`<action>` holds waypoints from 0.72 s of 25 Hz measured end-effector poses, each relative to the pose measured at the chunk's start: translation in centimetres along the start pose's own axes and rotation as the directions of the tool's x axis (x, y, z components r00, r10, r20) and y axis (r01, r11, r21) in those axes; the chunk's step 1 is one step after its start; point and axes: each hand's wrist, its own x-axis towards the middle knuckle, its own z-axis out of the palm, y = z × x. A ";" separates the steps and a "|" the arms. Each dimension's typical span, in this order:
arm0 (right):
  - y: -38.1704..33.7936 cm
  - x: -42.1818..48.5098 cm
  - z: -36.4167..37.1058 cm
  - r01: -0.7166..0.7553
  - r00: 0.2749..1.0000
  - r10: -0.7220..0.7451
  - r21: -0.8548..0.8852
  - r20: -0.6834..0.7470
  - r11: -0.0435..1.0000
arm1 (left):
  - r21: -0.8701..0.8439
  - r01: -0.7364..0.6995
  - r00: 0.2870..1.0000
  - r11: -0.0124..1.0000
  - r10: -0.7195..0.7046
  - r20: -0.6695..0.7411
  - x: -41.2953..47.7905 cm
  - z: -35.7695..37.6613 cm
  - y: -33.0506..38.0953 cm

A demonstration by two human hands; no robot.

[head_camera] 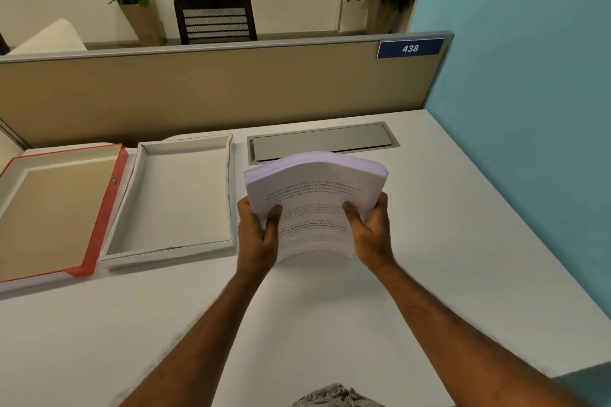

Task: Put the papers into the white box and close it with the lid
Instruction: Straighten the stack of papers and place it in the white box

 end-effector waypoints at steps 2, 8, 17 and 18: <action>1.0 -0.1 -0.1 -0.042 0.999 0.043 -0.029 0.028 0.999 | 0.032 0.021 0.999 0.999 -0.022 0.047 -0.4 -0.2 -1.3; 3.3 -0.4 -0.7 -0.159 0.978 0.178 -0.161 0.112 0.974 | 0.164 0.119 0.978 0.979 -0.143 0.148 -2.1 -1.1 -5.1; 1.0 2.4 -0.2 -0.173 0.966 0.230 -0.361 0.122 0.916 | 0.416 0.151 0.978 0.897 -0.196 0.067 2.0 -1.3 -2.8; 0.9 2.4 -0.1 -0.189 0.958 0.256 -0.392 0.126 0.900 | 0.429 0.183 0.971 0.884 -0.231 0.060 2.1 -1.3 -2.8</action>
